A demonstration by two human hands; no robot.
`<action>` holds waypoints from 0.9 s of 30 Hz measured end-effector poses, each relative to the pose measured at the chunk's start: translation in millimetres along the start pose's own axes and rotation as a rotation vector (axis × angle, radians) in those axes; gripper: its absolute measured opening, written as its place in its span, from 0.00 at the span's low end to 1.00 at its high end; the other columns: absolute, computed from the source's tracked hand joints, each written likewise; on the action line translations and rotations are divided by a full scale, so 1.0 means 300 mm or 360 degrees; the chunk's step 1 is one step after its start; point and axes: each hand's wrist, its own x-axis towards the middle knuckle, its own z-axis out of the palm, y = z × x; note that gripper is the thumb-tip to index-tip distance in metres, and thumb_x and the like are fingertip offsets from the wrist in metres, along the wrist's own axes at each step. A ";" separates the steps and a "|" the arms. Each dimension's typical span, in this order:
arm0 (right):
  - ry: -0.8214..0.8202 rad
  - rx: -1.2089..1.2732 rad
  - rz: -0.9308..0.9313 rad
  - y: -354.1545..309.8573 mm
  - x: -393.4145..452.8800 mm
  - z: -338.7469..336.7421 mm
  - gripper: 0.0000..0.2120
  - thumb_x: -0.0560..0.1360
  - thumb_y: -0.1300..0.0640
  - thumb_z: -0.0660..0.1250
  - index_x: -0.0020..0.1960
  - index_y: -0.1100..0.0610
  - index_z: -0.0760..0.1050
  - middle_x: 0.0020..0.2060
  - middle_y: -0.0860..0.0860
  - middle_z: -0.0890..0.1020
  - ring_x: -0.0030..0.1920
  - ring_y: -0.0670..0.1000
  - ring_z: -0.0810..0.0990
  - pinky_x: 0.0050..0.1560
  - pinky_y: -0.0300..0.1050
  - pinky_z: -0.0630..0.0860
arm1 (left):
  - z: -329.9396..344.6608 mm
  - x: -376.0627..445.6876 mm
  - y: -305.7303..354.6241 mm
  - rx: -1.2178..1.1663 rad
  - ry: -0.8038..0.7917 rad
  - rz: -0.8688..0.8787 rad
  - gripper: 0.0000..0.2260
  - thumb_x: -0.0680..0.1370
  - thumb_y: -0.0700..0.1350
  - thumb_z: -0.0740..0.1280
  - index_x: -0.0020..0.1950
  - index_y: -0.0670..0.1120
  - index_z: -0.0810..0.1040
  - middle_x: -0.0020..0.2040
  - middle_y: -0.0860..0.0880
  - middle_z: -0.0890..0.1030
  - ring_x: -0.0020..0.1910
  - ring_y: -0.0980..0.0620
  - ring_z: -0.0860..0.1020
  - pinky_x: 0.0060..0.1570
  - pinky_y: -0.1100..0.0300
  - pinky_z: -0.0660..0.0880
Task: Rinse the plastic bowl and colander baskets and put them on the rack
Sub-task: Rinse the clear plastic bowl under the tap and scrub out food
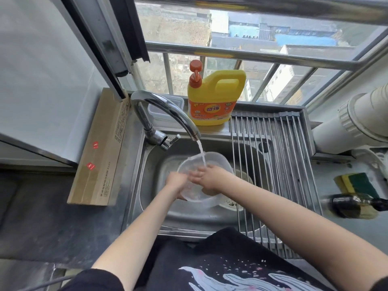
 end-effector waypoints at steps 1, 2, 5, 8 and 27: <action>0.0044 -0.0140 -0.0139 0.011 0.001 0.003 0.28 0.81 0.54 0.55 0.78 0.48 0.48 0.78 0.48 0.49 0.78 0.51 0.44 0.76 0.55 0.45 | -0.007 0.001 0.004 0.0135 -0.0079 -0.0006 0.14 0.79 0.34 0.59 0.63 0.32 0.72 0.46 0.33 0.78 0.39 0.38 0.81 0.12 0.59 0.71; 0.0080 -0.0243 -0.0227 0.029 0.002 0.006 0.26 0.82 0.51 0.55 0.77 0.47 0.51 0.78 0.46 0.49 0.77 0.50 0.43 0.76 0.55 0.44 | -0.013 0.004 0.000 0.0243 -0.0120 -0.0009 0.15 0.78 0.33 0.59 0.64 0.31 0.71 0.45 0.32 0.77 0.33 0.38 0.80 0.11 0.60 0.68; 0.0086 -0.0472 -0.0180 0.071 0.009 0.028 0.24 0.82 0.44 0.48 0.77 0.44 0.51 0.77 0.45 0.50 0.77 0.48 0.40 0.75 0.52 0.40 | -0.020 0.016 -0.001 0.0262 -0.0047 0.0008 0.16 0.76 0.35 0.58 0.63 0.33 0.72 0.42 0.33 0.78 0.28 0.37 0.81 0.29 0.43 0.79; 0.0074 -0.0440 0.0191 0.068 0.032 0.055 0.26 0.82 0.43 0.42 0.78 0.47 0.46 0.77 0.46 0.50 0.77 0.47 0.42 0.75 0.51 0.38 | -0.032 0.013 0.025 0.0333 0.0290 0.0272 0.13 0.76 0.39 0.61 0.58 0.38 0.78 0.52 0.38 0.81 0.53 0.37 0.80 0.49 0.50 0.78; 0.1260 0.1336 0.1178 0.005 -0.145 0.016 0.27 0.75 0.65 0.60 0.72 0.48 0.62 0.60 0.58 0.71 0.54 0.59 0.74 0.47 0.52 0.72 | -0.014 0.081 -0.028 -0.0546 0.0146 0.0160 0.16 0.70 0.29 0.63 0.53 0.42 0.79 0.42 0.41 0.82 0.42 0.42 0.81 0.36 0.55 0.81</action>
